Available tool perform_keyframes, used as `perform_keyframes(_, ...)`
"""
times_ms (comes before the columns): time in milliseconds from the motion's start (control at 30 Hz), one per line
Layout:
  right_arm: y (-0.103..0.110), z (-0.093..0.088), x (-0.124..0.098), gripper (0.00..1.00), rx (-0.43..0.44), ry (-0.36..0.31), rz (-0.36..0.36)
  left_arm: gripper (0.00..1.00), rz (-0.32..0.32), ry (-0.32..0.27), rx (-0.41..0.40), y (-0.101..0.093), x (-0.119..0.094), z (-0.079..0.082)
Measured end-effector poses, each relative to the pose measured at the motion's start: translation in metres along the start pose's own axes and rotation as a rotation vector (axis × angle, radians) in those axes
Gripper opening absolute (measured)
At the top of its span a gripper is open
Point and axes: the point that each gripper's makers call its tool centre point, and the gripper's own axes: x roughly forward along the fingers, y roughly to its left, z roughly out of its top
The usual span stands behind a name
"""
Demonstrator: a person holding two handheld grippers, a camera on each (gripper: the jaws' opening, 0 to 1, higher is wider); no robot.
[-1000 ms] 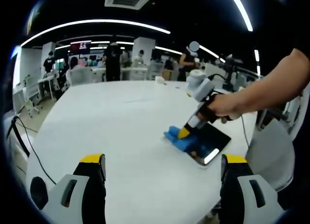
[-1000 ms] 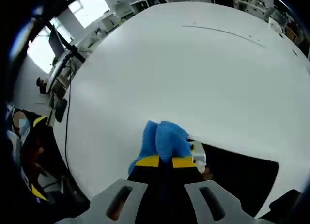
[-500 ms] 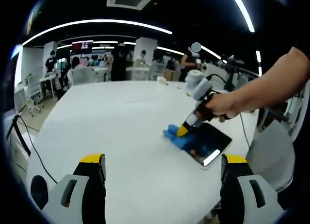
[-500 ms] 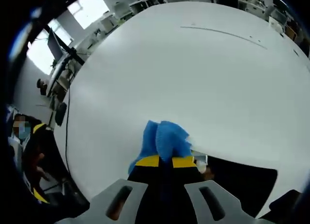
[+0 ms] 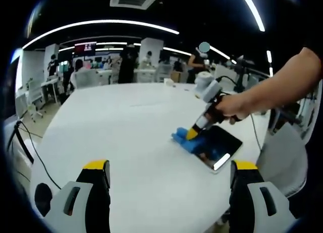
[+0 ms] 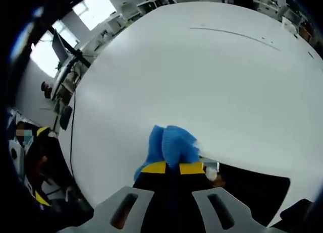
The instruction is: Wipe the mirror surface with the cleaning cloth until all visible marks leave the cleaned area.
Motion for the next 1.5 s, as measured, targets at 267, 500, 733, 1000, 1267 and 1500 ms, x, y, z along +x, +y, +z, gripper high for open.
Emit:
perform_keyframes(267, -0.005, -0.002, -0.002, 0.01, -0.006, -0.001, -0.007, 1.0, 0.014, -0.004, -0.01, 0.004, 0.0, 0.0)
perform_keyframes(500, -0.013, -0.003, -0.003, 0.01, -0.004, 0.001, -0.014, 1.0, 0.008, -0.006, -0.009, 0.003, 0.004, 0.001)
perform_keyframes(733, -0.02, -0.005, -0.006, 0.01, -0.001, 0.005, -0.023, 1.0, 0.005, -0.008, -0.008, 0.003, 0.005, 0.003)
perform_keyframes(1000, -0.031, -0.006, -0.01, 0.01, 0.005, 0.004, -0.038, 1.0, 0.004, -0.012, -0.006, 0.003, 0.006, 0.005)
perform_keyframes(1267, -0.032, -0.007, -0.011, 0.01, 0.0, -0.001, -0.057, 1.0, -0.002, -0.009, -0.008, -0.002, 0.009, 0.004)
perform_keyframes(1500, -0.03, -0.008, -0.014, 0.01, -0.003, -0.03, -0.069, 1.0, -0.005, -0.013, -0.004, -0.004, 0.009, 0.006)
